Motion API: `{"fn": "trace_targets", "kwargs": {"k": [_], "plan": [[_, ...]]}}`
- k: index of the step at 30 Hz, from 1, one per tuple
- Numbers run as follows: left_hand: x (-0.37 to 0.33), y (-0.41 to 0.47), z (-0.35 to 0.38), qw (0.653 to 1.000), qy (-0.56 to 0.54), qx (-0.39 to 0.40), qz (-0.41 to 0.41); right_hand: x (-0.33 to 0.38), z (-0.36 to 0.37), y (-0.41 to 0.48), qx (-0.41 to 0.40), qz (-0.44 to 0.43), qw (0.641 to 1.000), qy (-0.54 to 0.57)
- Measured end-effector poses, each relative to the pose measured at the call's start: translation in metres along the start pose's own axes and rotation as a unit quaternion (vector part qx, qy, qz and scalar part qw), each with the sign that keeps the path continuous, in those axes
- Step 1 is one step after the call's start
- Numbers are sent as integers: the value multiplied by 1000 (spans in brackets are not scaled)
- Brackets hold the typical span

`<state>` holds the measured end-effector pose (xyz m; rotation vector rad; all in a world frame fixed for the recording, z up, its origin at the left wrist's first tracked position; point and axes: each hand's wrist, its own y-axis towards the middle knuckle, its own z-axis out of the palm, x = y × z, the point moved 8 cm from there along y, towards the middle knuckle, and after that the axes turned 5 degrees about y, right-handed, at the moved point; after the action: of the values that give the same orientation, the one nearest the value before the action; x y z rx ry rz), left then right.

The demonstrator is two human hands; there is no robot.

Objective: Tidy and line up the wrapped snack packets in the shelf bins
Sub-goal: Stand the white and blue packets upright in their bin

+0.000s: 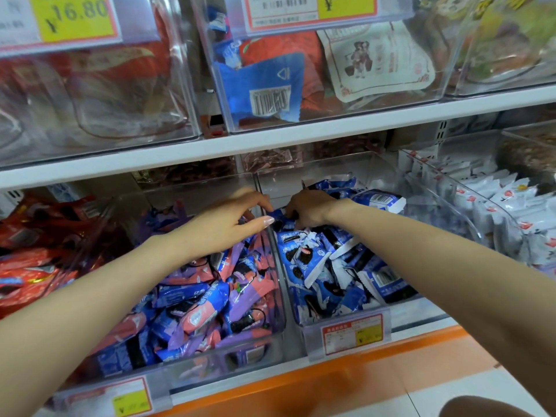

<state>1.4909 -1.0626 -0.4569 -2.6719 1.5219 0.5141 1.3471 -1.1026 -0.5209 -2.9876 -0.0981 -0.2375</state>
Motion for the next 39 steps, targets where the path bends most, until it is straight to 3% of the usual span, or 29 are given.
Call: {"fn": "trace_targets", "kwargs": {"k": [4,7,14,19,26,33,39], "plan": [[0,0,0,1000,7,-2,-4,18,-6,2,-74,-49,993,-75],[0,0,1,1000,4,-2,-5,21,0,6,-77,-51,991,-92],[-1,-1,1,1000,4,5,-9,4,-14,-8,-62,-10,995,84],[-1,0,2,1000,7,8,-10,5,2,-18,19,-4,1000,-18],[-2,-1,1,999,18,24,-17,-1,9,-10,74,32,997,16],[-19,13,-16,992,98,-76,17,9,10,-2,-44,-13,992,-121],[-36,43,-7,990,142,-19,17,9,-16,-35,-30,-32,999,-11]]}}
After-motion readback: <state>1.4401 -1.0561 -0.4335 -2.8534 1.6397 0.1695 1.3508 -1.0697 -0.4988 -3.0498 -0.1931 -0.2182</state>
